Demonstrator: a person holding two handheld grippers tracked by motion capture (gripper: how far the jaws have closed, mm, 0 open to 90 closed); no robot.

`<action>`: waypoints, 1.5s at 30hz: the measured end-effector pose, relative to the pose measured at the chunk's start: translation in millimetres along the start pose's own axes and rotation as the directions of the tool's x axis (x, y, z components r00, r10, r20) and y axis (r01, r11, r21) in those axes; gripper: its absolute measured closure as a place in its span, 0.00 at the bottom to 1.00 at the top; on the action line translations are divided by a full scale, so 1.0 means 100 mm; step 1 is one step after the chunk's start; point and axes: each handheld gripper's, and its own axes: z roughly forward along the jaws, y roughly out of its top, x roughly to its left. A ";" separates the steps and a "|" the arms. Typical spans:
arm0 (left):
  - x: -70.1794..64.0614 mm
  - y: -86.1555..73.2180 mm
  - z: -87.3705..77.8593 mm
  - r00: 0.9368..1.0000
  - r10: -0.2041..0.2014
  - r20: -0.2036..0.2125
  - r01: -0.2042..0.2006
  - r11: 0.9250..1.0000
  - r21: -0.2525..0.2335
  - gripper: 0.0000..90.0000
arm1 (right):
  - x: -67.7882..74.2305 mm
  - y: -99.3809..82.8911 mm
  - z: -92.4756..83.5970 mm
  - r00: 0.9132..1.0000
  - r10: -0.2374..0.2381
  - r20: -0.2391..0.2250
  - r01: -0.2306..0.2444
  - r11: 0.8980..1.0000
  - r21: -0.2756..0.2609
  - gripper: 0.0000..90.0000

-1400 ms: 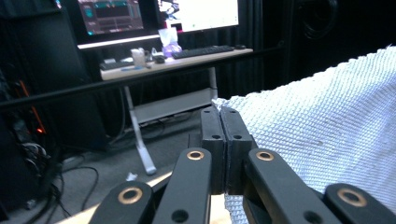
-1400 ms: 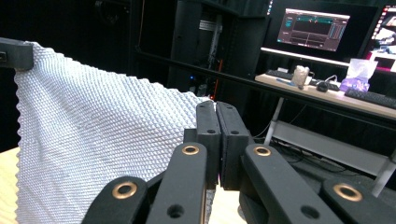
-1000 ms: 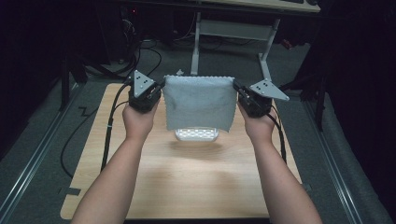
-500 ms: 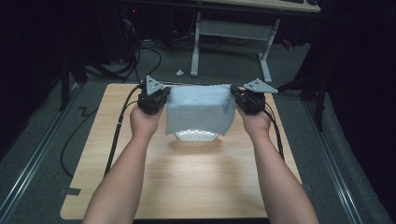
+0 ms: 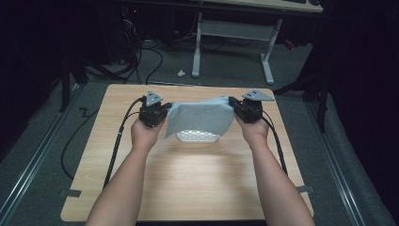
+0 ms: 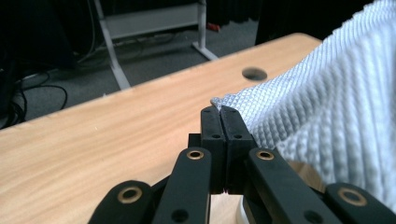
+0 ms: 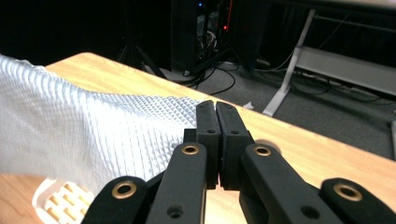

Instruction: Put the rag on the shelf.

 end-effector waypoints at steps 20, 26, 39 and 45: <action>-0.05 -0.30 -0.03 0.999 -0.022 0.028 0.022 1.000 0.011 0.99 | 0.07 -0.27 0.10 1.000 0.015 -0.011 -0.015 1.000 0.023 1.00; -0.06 -0.34 -0.04 0.999 -0.019 0.031 0.019 1.000 0.020 0.99 | 0.05 -0.38 0.14 0.999 0.036 -0.017 -0.035 0.999 0.038 1.00; -0.08 -0.36 -0.04 0.999 -0.024 0.031 0.023 0.999 0.025 0.94 | 0.01 -0.42 0.17 1.000 0.029 0.006 -0.030 0.998 0.056 1.00; -0.05 -0.37 -0.05 0.999 -0.027 0.024 0.026 0.999 0.030 0.96 | 0.01 -0.43 0.17 1.000 0.019 0.009 -0.020 0.998 0.059 0.99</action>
